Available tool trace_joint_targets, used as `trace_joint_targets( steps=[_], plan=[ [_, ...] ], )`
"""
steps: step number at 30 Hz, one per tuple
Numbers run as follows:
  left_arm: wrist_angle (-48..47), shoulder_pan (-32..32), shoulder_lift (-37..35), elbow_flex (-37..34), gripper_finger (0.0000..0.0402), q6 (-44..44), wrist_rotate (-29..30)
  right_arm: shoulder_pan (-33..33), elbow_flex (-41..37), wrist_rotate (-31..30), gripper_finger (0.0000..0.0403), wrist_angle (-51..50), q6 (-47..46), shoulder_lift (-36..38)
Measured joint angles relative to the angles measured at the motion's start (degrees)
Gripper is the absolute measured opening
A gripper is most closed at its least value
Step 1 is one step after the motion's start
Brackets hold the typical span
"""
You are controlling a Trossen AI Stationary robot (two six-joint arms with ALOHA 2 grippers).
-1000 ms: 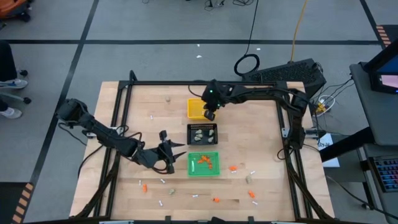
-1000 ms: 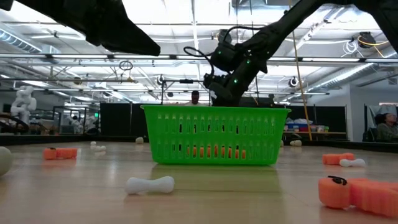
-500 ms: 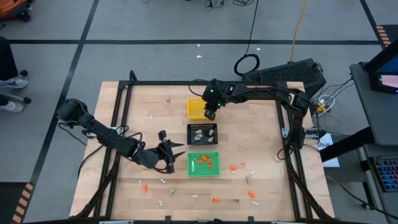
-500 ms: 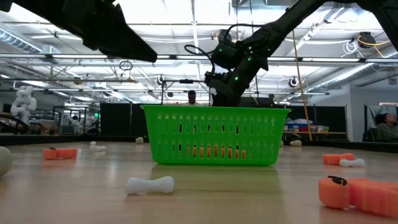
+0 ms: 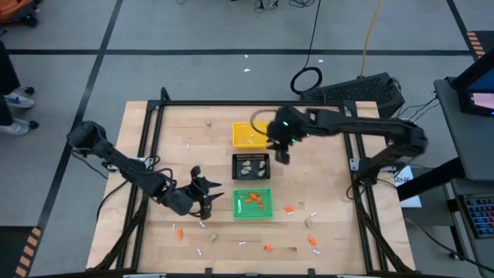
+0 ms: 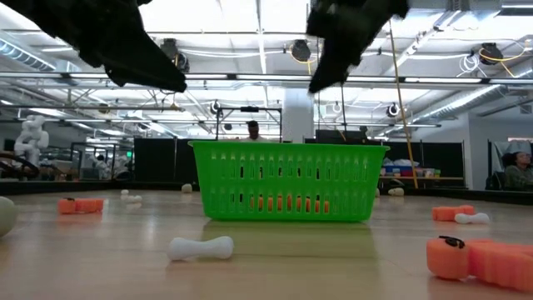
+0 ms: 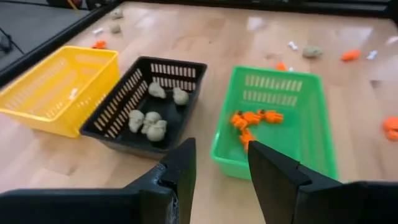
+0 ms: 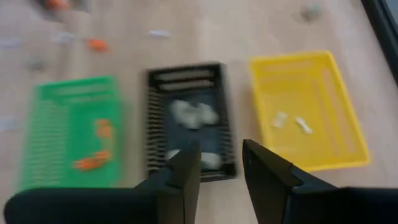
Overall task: Sort Halloween decoration
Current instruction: Put the orange skeleton toy into the green basket
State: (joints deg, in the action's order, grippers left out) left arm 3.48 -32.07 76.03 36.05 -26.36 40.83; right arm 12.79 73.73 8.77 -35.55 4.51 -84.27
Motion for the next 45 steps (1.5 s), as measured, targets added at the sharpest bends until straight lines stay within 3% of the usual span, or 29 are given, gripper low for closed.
trace_joint_targets(
  steps=[9, 13, 17, 23, 30, 39, 45],
  plan=[
    [-2.90, -3.79, -0.33, 3.99, 0.0145, -0.34, -0.34, -18.43, -18.79, -5.97, 0.0102, 13.42, -9.98, 17.38],
    [-9.89, -5.42, -0.33, 8.99, 0.0145, -2.65, -0.34, -25.78, -27.46, -7.53, 0.0102, 22.88, -14.26, 20.30],
    [-19.97, -6.41, -0.33, 13.17, 0.0145, -9.55, -1.49, -32.05, -32.42, -15.54, 0.0102, 26.32, -19.07, 20.13],
    [-32.78, -6.71, -0.33, 15.85, 0.0145, -22.69, -6.93, -39.89, -33.98, -25.68, 0.0102, 27.28, -24.63, 17.32],
    [-41.60, -6.69, 2.08, 15.89, 0.0145, -33.90, -12.65, -46.09, -33.96, -32.76, 0.0102, 27.35, -27.39, 13.18],
    [-43.88, -5.90, 11.39, 15.81, 0.0145, -44.44, -14.38, -48.65, -33.94, -32.95, 0.0102, 27.60, -32.02, 9.41],
    [-43.68, -4.54, 14.03, 15.80, 0.0145, -50.60, -16.83, -49.30, -33.94, -32.97, 0.0102, 27.57, -32.37, 8.77]
  ],
)
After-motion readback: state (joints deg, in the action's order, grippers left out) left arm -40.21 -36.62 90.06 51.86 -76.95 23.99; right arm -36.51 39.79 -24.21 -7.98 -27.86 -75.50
